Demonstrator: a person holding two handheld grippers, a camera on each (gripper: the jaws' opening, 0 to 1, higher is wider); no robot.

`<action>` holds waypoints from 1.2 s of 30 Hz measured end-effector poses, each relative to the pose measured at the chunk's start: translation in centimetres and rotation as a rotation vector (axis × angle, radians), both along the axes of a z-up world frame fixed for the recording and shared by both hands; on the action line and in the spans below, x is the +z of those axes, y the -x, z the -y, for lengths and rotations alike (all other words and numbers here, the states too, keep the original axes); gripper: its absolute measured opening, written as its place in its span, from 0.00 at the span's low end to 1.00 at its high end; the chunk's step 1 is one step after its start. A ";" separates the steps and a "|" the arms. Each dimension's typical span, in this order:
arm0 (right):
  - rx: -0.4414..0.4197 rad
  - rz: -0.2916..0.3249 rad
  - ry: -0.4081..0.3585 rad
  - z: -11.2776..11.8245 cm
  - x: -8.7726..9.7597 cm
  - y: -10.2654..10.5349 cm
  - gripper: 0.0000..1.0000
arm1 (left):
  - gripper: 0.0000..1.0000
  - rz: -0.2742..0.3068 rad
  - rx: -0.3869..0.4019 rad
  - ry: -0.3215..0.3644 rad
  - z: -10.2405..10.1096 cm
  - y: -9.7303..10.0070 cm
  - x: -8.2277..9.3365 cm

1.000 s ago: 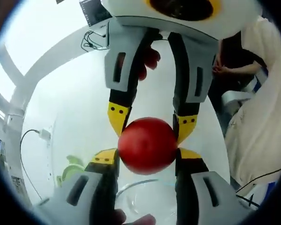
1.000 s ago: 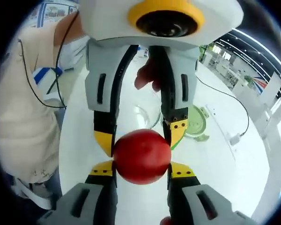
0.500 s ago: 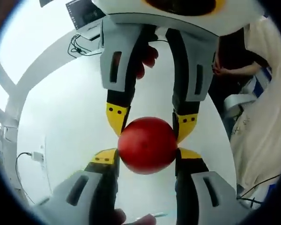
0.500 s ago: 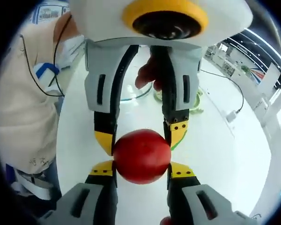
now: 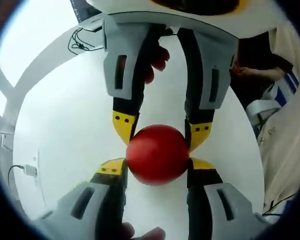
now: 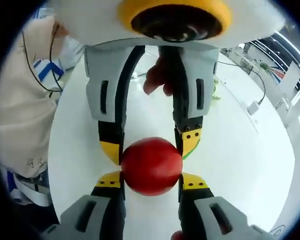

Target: Open container latches remove lid place lid upside down on tabletop take tomato from container place on tabletop

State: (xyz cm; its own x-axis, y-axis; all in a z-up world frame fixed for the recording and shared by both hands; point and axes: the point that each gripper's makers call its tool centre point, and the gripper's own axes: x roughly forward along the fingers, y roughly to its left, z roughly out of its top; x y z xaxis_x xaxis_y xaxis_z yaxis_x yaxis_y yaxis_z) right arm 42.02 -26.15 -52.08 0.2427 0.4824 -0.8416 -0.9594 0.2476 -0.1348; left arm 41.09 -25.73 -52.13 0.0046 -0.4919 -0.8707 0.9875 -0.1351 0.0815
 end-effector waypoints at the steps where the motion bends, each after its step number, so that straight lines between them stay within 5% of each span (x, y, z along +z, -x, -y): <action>1: 0.000 -0.003 0.003 0.2 -0.2 0.0 0.36 | 0.37 0.000 0.003 0.002 0.1 0.0 -0.3; 23: -0.042 -0.010 0.007 1.4 -1.9 0.7 0.38 | 0.40 0.006 -0.007 0.052 1.5 0.4 -0.8; 31: -0.056 0.039 0.000 1.4 0.3 0.7 0.43 | 0.45 0.056 0.014 0.132 1.0 0.0 2.2; 36: -0.054 0.105 -0.066 -0.1 3.4 0.8 0.43 | 0.46 0.133 0.033 0.205 0.4 -0.2 4.9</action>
